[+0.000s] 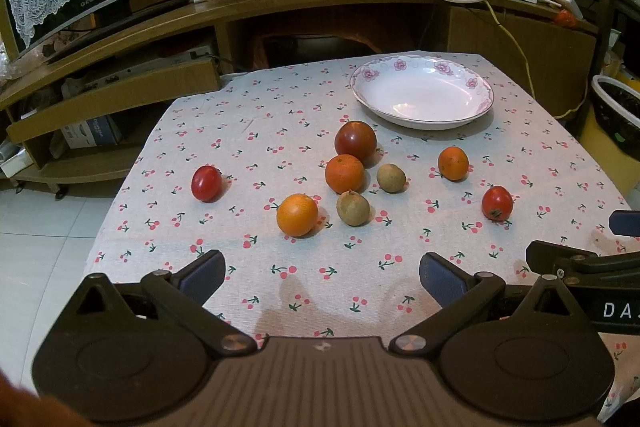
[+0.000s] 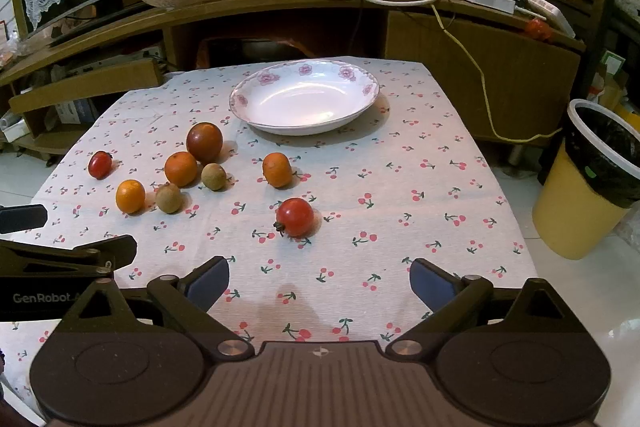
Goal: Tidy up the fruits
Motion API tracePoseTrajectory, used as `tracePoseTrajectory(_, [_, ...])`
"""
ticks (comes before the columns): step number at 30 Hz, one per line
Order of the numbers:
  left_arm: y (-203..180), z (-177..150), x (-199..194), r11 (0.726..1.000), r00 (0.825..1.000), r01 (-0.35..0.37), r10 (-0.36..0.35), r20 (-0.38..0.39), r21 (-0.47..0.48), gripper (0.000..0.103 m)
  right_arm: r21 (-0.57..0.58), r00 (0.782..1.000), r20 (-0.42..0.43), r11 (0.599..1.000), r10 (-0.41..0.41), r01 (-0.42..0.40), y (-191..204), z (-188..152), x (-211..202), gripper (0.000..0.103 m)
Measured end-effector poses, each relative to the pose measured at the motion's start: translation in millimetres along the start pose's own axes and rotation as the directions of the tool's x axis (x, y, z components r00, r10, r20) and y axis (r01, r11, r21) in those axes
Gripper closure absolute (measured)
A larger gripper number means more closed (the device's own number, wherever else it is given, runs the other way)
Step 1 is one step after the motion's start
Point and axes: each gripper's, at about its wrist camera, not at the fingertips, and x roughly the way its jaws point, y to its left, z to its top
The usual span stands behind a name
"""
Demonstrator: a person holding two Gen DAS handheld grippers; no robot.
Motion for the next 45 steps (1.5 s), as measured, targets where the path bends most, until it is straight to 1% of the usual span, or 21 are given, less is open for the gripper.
tracePoseTrajectory(17, [4,0,0,1.0,1.0,-0.01,0.01,0.002,0.01,0.0,-0.003,1.0,-0.008,1.0,0.018,-0.018,1,0,1,0.008])
tracePoseTrajectory(24, [1,7,-4,0.999,0.999,-0.022,0.021,0.027,0.044,0.0,-0.008,0.998,-0.013,0.998,0.054,-0.054,-1,5,0,0.013])
tracePoseTrajectory(28, [7,11,-1,0.998,0.999,-0.003,0.0,0.049,0.068,0.0,-0.005,0.997,-0.007,0.997,0.073,-0.073,-2,13,2,0.015])
tracePoseTrajectory(31, [11,13,12,0.998,1.0,0.013,-0.014,0.026,0.059,0.0,-0.027,0.996,-0.006,0.995,0.091,-0.091,-1,19,8,0.016])
tracePoseTrajectory(33, [11,14,17,0.997,0.999,0.012,-0.014,0.032,0.076,0.0,-0.047,0.996,-0.013,0.995,0.09,-0.091,0,22,15,0.017])
tracePoseTrajectory(34, [12,15,19,0.996,0.999,0.006,-0.01,0.039,0.091,0.0,-0.054,0.995,-0.021,0.994,0.095,-0.096,0,23,18,0.021])
tracePoseTrajectory(36, [14,16,24,0.993,0.999,0.002,-0.007,0.045,0.116,0.0,-0.067,0.993,-0.031,0.991,0.111,-0.113,0,26,24,0.024])
tracePoseTrajectory(40, [18,20,39,0.987,0.999,0.031,-0.035,0.02,0.16,0.001,-0.096,0.99,-0.039,0.986,0.135,-0.138,-3,29,32,0.024])
tracePoseTrajectory(43, [18,24,48,0.978,0.999,0.046,-0.05,0.015,0.203,0.005,-0.114,0.986,-0.052,0.98,0.157,-0.162,-5,30,38,0.024])
tracePoseTrajectory(45, [20,27,54,0.974,0.998,0.05,-0.054,0.01,0.223,0.009,-0.126,0.983,-0.062,0.976,0.172,-0.179,-6,31,43,0.024])
